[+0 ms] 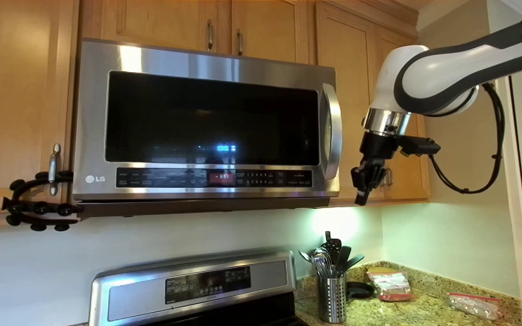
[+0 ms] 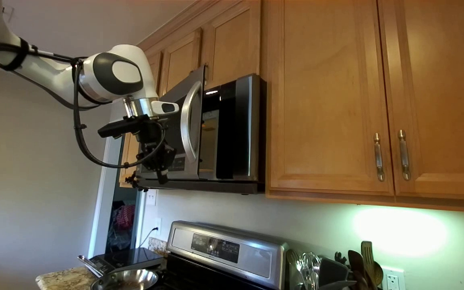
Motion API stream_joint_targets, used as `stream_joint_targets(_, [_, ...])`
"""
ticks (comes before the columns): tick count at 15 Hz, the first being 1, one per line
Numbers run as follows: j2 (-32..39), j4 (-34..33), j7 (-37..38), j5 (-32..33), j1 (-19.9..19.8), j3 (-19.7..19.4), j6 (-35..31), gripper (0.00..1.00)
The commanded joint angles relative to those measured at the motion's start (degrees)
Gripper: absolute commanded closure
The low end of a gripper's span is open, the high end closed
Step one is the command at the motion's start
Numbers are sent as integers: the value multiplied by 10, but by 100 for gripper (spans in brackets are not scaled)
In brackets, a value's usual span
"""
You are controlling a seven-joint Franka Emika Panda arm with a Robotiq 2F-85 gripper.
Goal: Close the microwave door
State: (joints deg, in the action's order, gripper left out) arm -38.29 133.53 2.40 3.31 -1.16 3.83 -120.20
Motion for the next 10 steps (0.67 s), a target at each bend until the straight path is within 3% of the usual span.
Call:
stream_joint_targets(1, [-3, 4, 27, 11, 4, 19, -35, 97])
stream_joint_targets(10, [46, -9, 68, 75, -34, 40, -213, 97])
